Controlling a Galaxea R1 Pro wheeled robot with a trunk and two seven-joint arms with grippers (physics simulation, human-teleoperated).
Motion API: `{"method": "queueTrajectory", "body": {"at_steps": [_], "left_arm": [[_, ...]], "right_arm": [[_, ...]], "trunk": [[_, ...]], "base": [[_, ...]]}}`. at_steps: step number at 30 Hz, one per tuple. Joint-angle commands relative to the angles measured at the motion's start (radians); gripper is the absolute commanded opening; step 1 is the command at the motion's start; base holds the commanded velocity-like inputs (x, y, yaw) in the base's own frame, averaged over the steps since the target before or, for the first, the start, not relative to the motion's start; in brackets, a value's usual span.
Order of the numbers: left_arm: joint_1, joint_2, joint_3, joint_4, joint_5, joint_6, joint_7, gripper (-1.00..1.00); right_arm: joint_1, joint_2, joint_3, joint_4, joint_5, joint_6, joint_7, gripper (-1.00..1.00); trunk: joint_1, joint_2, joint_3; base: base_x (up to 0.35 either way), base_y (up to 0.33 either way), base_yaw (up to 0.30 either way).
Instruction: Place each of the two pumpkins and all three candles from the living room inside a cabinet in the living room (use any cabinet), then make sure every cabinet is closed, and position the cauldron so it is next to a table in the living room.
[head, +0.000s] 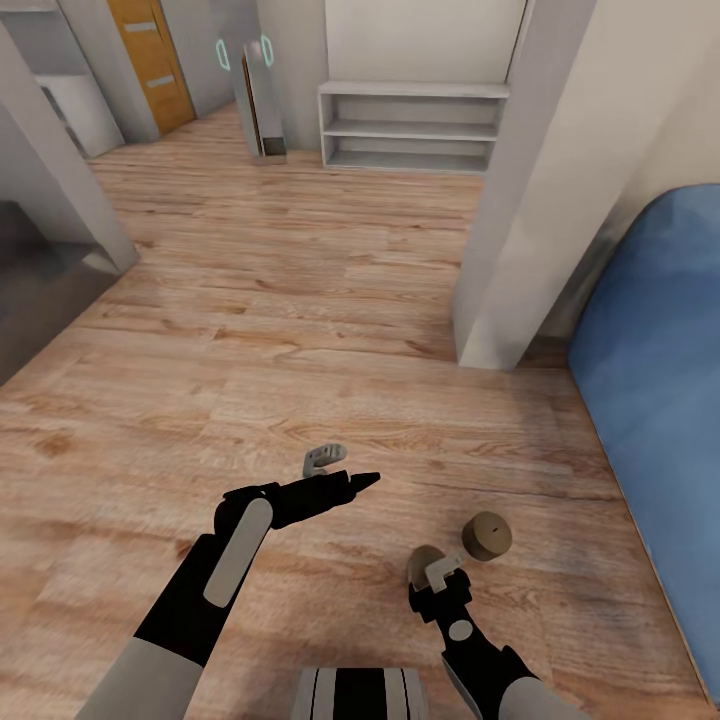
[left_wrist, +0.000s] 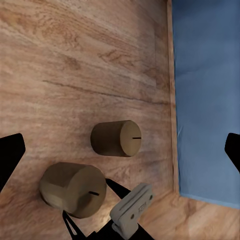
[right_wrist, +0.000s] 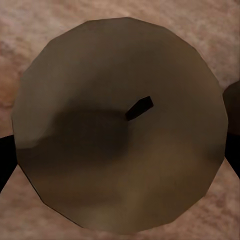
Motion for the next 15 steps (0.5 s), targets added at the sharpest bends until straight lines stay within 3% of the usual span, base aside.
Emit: {"method": "queueTrajectory", "body": {"at_steps": [1,15], "left_arm": [[0.000,0.000,0.000,0.000,0.000,0.000,0.000,1.00],[0.000,0.002,0.004,0.001,-0.002,0.000,0.000,1.00]], "right_arm": [[0.000,0.000,0.000,0.000,0.000,0.000,0.000,-1.00],[0.000,0.001,0.000,0.001,0.001,0.002,0.000,-1.00]], "trunk": [[0.000,0.000,0.000],[0.000,0.000,0.000]], "base": [[0.000,0.000,0.000],[0.021,0.006,0.000]]}}
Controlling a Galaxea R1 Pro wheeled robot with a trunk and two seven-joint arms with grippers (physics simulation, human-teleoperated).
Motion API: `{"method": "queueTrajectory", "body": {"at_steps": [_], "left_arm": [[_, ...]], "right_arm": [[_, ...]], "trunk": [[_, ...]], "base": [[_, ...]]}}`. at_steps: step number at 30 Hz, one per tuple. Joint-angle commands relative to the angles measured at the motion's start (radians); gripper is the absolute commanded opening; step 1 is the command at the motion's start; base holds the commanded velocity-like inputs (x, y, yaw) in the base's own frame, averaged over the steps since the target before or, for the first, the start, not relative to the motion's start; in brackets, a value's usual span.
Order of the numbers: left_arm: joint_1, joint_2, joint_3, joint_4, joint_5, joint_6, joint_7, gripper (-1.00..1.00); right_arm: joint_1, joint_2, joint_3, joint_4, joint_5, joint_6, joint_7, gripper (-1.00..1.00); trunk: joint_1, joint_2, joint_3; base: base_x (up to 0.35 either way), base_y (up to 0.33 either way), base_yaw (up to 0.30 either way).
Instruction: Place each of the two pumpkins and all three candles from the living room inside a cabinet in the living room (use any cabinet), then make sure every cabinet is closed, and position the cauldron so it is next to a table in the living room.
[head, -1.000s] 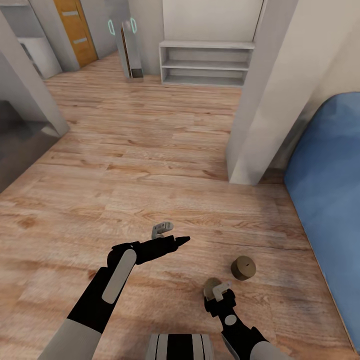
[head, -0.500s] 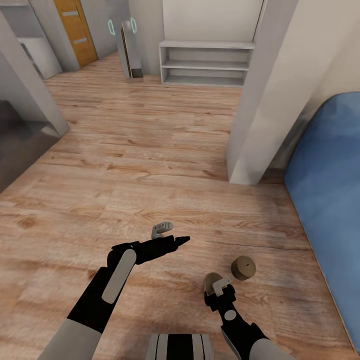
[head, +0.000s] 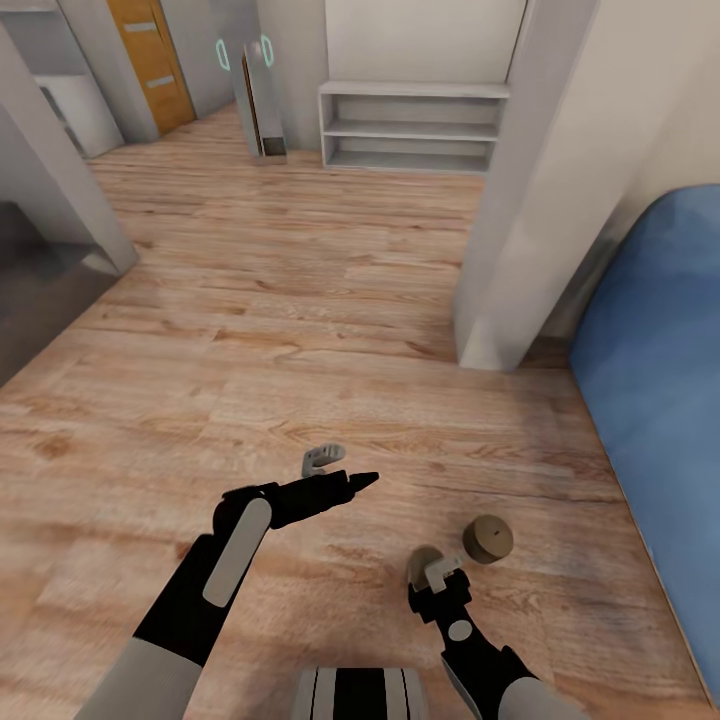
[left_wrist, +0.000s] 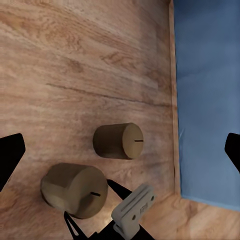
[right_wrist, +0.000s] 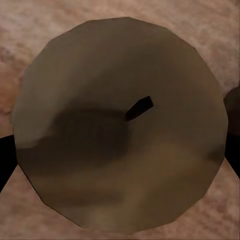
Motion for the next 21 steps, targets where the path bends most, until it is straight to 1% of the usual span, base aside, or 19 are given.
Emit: {"method": "queueTrajectory", "body": {"at_steps": [1,19,21], "left_arm": [[0.000,0.000,0.001,0.000,0.000,0.000,0.000,1.00],[0.000,0.000,0.000,0.000,-0.001,0.000,0.000,1.00],[0.000,0.000,-0.001,0.000,-0.001,0.000,0.000,1.00]], "right_arm": [[0.000,0.000,0.000,0.000,0.000,0.000,0.000,-1.00],[0.000,0.005,0.000,-0.001,0.001,0.000,0.000,-1.00],[0.000,0.005,0.000,0.000,0.001,0.000,0.000,-1.00]], "trunk": [[0.000,0.000,0.000],[0.000,0.000,0.000],[0.000,0.000,0.001]], "base": [[0.215,0.082,0.000],[0.295,0.119,0.000],[0.202,0.059,-0.083]]}}
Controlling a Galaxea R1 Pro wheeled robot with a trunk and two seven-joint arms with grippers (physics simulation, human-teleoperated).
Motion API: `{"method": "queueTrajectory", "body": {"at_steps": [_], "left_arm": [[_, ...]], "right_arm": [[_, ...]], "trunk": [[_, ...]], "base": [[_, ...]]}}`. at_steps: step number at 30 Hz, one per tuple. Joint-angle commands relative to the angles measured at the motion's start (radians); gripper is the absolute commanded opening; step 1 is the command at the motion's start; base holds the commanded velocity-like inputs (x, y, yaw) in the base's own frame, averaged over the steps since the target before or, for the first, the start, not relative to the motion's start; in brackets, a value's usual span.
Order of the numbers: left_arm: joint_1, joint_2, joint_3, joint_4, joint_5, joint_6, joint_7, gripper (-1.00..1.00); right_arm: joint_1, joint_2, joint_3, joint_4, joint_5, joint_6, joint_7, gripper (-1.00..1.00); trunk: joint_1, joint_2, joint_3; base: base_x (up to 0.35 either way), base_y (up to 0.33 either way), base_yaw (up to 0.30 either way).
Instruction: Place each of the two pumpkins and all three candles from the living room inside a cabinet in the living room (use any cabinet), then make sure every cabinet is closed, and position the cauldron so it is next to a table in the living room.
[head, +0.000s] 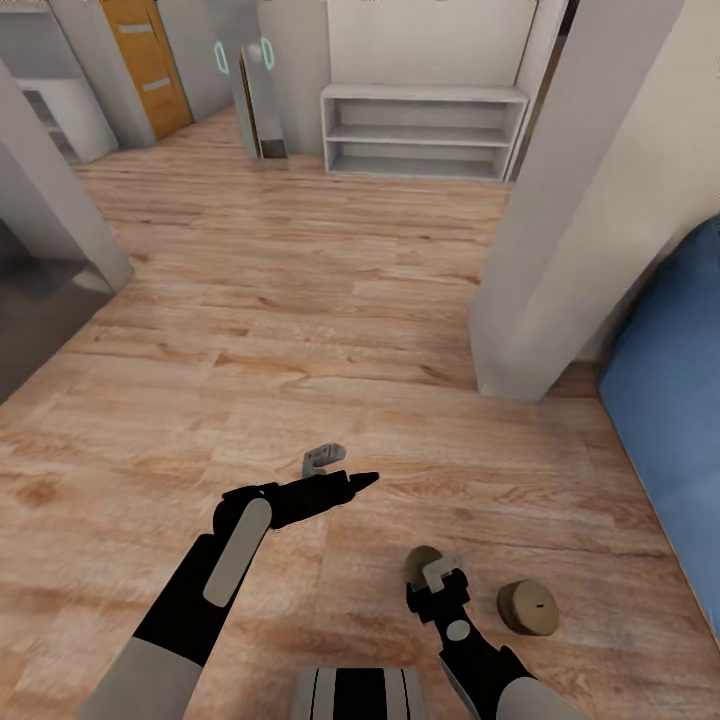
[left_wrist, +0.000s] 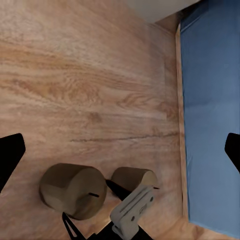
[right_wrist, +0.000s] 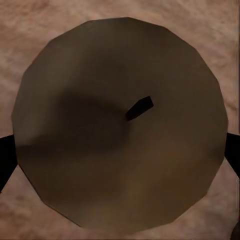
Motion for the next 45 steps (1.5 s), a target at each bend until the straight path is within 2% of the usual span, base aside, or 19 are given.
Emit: {"method": "queueTrajectory", "body": {"at_steps": [1,13,25,29,35,37,40,45], "left_arm": [[0.000,0.000,-0.001,0.000,0.000,0.000,0.000,1.00],[0.000,0.000,-0.002,0.000,0.000,0.000,0.000,1.00],[0.000,0.000,-0.001,-0.001,0.001,-0.010,0.000,1.00],[0.000,-0.001,-0.001,0.001,0.001,-0.055,0.001,1.00],[0.000,-0.002,-0.001,0.002,0.000,-0.066,0.003,1.00],[0.000,-0.002,-0.001,0.002,0.000,-0.066,0.004,1.00],[0.000,-0.002,-0.001,0.002,0.000,-0.066,0.004,1.00],[0.000,-0.002,-0.001,0.002,0.000,-0.066,0.005,1.00]], "right_arm": [[0.000,0.001,-0.001,0.000,0.000,0.000,0.000,-1.00],[0.000,0.002,-0.001,0.000,-0.001,0.000,0.000,-1.00],[0.000,0.002,0.001,0.002,-0.002,0.000,0.000,-1.00],[0.000,0.002,0.001,0.002,-0.003,0.000,0.000,-1.00],[0.000,0.003,0.001,0.001,-0.003,0.000,0.001,-1.00],[0.000,0.002,0.001,-0.001,-0.001,0.025,0.002,-1.00],[0.000,0.000,0.000,-0.007,0.001,0.116,0.005,-1.00],[0.000,0.002,-0.001,-0.059,0.002,0.179,0.007,-1.00]], "trunk": [[0.000,0.000,0.001],[0.000,0.000,0.014],[0.000,0.000,0.015],[-0.002,0.001,0.030],[-0.004,0.002,0.053],[-0.005,0.003,0.061],[-0.007,0.004,0.073],[-0.009,0.005,0.092]], "base": [[0.019,0.005,-0.162],[0.003,0.001,-0.161],[0.000,0.000,-0.017],[0.000,0.000,0.000],[0.000,0.000,0.000],[0.000,0.000,0.000],[0.000,0.000,0.000],[0.000,0.000,0.000]]}}
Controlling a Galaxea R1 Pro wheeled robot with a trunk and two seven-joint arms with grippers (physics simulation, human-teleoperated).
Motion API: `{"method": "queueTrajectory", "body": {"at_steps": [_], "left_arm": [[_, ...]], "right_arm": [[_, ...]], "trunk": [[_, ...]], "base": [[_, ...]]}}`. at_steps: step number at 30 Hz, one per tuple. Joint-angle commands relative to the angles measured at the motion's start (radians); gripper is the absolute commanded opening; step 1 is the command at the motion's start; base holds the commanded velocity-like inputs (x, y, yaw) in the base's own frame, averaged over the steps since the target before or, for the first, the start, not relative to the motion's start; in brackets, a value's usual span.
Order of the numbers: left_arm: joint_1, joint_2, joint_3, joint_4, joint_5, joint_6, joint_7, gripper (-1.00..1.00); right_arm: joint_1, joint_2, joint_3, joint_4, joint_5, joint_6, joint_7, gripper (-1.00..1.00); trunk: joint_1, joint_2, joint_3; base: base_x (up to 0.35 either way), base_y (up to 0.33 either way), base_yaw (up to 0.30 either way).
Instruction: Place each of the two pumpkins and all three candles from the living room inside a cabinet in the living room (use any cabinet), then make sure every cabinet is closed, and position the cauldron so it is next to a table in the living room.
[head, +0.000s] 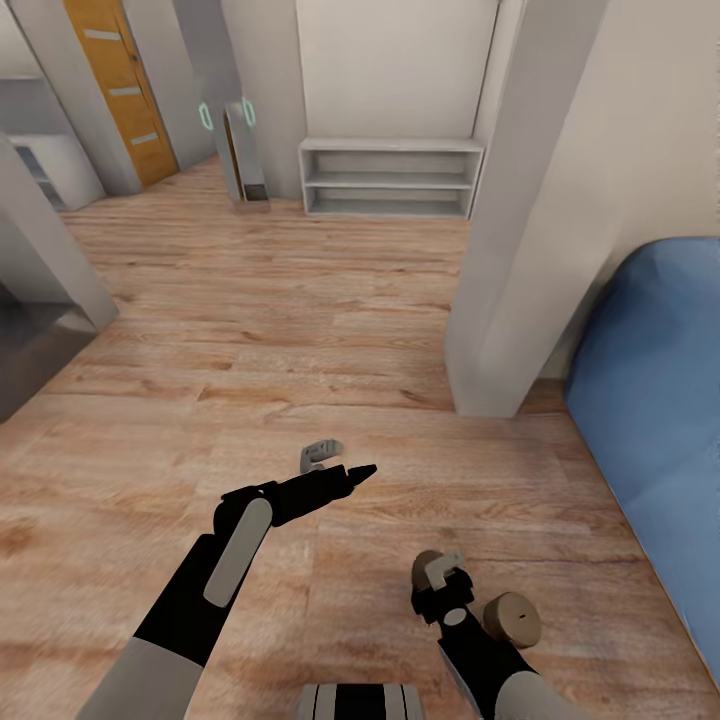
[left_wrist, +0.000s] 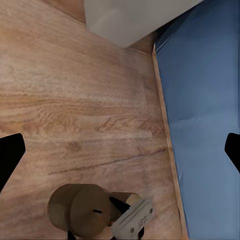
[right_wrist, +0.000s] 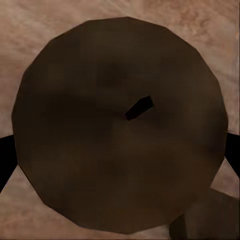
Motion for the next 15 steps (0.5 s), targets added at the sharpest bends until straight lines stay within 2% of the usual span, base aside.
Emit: {"method": "queueTrajectory", "body": {"at_steps": [1,5,8,10,12,14,15], "left_arm": [[0.000,0.000,0.000,0.000,0.000,0.000,0.000,1.00],[0.000,0.000,0.000,0.000,0.000,0.000,0.000,1.00],[0.000,0.001,-0.001,0.000,-0.002,0.000,0.000,1.00],[0.000,0.002,-0.001,0.000,-0.003,-0.001,0.000,1.00],[0.000,0.003,-0.001,0.000,-0.003,-0.001,0.000,1.00],[0.000,0.015,-0.001,-0.001,-0.003,-0.004,0.000,1.00],[0.000,0.025,-0.001,-0.002,-0.002,-0.014,-0.001,1.00]], "right_arm": [[0.000,0.000,0.000,-0.007,-0.002,0.019,0.000,-1.00],[0.000,0.000,0.000,-0.086,-0.003,0.102,0.003,-1.00],[0.008,-0.002,0.000,-0.228,-0.005,0.172,0.014,-1.00],[0.013,-0.005,-0.001,-0.343,-0.007,0.221,0.109,-1.00],[0.016,-0.007,-0.009,-0.418,-0.012,0.276,0.189,-1.00],[0.018,-0.011,-0.036,-0.485,-0.026,0.344,0.262,-1.00],[0.019,-0.015,-0.063,-0.525,-0.033,0.384,0.309,-1.00]], "trunk": [[0.000,0.000,0.004],[-0.002,0.001,0.019],[-0.003,0.002,0.027],[-0.003,0.002,0.027],[-0.003,0.002,0.027],[-0.003,0.002,0.027],[-0.003,0.002,0.027]], "base": [[0.000,0.000,0.000],[0.000,0.000,0.000],[0.000,0.000,0.000],[0.000,0.000,0.000],[0.000,0.000,0.000],[0.000,0.000,0.000],[0.000,0.000,0.000]]}}
